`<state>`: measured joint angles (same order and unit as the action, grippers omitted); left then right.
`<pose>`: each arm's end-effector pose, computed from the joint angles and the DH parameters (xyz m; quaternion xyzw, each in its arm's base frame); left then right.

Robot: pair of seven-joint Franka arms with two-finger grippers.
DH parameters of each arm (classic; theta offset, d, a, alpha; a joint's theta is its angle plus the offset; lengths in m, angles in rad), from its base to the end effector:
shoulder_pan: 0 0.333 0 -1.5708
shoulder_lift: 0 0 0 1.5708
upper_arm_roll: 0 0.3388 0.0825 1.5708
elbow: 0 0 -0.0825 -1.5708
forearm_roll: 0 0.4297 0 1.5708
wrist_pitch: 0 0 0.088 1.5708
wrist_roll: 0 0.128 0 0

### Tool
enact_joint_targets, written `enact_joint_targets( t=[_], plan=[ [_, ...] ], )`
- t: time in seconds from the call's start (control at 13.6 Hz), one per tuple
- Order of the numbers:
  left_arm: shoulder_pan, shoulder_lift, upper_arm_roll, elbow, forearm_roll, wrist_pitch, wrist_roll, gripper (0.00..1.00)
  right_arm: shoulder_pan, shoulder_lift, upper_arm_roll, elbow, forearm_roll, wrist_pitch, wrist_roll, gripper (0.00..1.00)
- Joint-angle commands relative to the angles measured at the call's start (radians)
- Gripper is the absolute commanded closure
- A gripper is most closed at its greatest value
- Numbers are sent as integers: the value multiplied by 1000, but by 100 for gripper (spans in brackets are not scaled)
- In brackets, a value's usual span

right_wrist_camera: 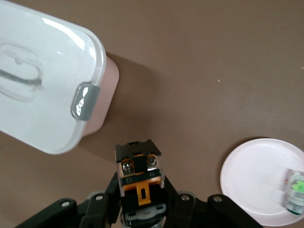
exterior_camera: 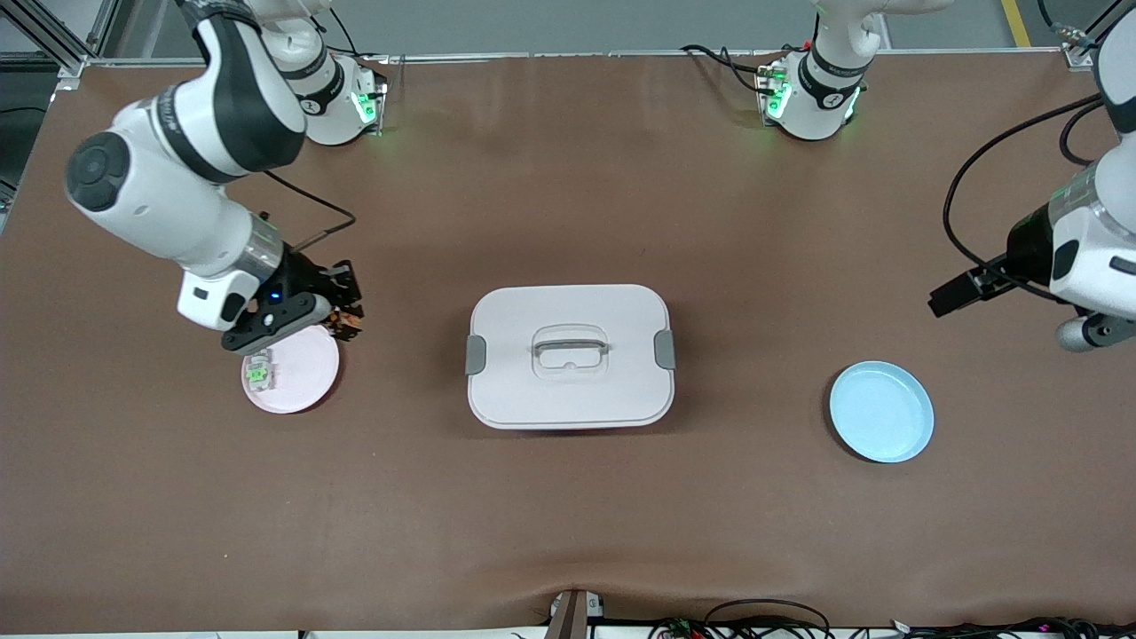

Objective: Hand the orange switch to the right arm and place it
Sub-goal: 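Lower the switch with the right gripper onto the pink plate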

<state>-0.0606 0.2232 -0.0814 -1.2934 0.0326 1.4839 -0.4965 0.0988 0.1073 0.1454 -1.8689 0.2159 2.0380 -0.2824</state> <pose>0.6585 -0.0831 0.6204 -0.9838 -0.1783 0.0129 0.0119 0.6197 0.1685 0.4476 -0.9707 -0.2139 -0.0330 0.1048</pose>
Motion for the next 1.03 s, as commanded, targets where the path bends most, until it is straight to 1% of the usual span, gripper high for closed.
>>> enact_joint_targets(
  t=[0.0, 0.15, 0.22, 0.37, 0.51, 0.59, 0.66, 0.73, 0.81, 0.95],
  plan=[
    [16, -57, -8, -20, 15, -28, 29, 0, -53, -50, 16, -38, -73, -25, -133, 100],
    [21, -68, -8, -23, 10, -39, 56, 0, -66, -66, 16, -56, -111, -22, -205, 100],
    [25, -82, -8, -41, 13, -39, 94, 0, -76, -69, 14, -58, -131, -22, -254, 100],
    [25, -151, 0, -145, 10, 10, 174, 0, -99, -72, 16, -61, -156, -22, -349, 100],
    [19, -240, 29, -271, 9, 73, 229, 0, -120, -72, 14, -61, -167, -15, -498, 100],
    [18, -257, 40, -291, 7, 76, 263, 0, -137, -71, 14, -64, -177, -10, -536, 100],
    [19, -258, 40, -291, 4, 75, 275, 0, -140, -69, 16, -65, -209, -7, -604, 100],
    [24, -260, 37, -290, 0, 70, 283, 0, -142, -67, 16, -75, -222, -5, -645, 100],
    [25, -262, 31, -291, 0, 67, 294, 0, -146, -70, 16, -105, -225, 14, -656, 100],
    [-1, -269, 35, -299, 0, 67, 328, 0, -146, -87, 16, -189, -274, 117, -685, 100]
  ],
)
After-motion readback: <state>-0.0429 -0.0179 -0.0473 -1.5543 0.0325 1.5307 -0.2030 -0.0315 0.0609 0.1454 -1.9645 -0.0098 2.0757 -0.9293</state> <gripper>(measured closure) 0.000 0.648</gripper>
